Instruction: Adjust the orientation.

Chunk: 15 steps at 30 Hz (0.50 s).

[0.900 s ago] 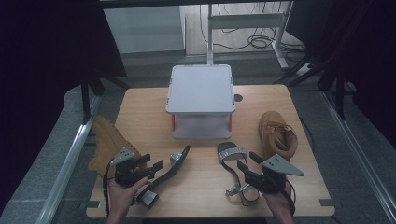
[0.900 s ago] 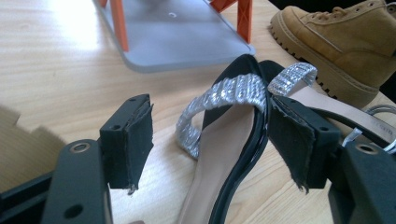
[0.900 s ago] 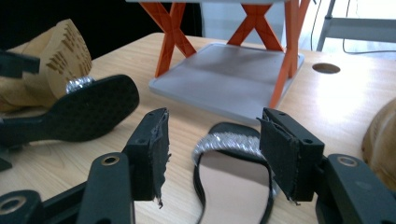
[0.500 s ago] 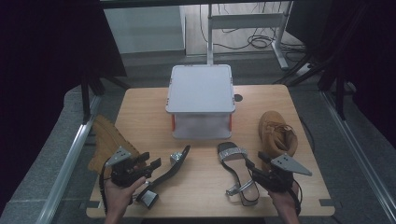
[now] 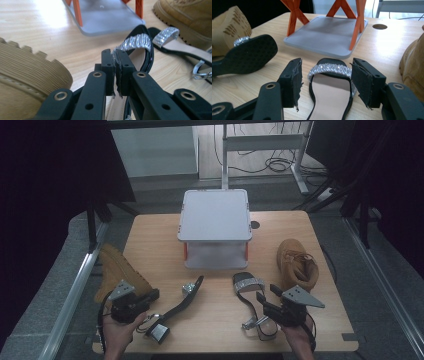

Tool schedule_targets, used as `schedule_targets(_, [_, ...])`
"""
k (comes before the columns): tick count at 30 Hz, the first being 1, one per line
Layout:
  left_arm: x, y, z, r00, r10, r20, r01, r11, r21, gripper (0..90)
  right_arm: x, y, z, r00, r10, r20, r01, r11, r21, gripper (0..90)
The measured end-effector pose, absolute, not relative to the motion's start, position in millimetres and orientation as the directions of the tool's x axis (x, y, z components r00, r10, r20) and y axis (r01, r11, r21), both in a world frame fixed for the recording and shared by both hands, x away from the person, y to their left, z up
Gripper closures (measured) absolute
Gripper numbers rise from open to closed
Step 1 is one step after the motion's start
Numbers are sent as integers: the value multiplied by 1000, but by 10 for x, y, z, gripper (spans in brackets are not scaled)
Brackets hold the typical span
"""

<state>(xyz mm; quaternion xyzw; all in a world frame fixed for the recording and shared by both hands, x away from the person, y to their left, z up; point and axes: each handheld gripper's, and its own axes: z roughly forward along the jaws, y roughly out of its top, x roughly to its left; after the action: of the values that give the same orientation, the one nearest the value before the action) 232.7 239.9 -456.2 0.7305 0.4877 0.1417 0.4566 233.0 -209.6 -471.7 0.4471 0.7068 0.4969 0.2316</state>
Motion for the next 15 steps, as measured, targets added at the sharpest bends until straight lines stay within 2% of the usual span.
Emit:
schedule_targets(9, [2412,2077,-4788,523,822,-224,636,-202,745,858,2346,-2030,-4805,-502,857,112,430,135,892,421])
schedule_targets(15, [2443,2076,-4851,518,825,-226,652,-210,729,865,2340,-2048,-4808,-500,859,112,431,134,893,421])
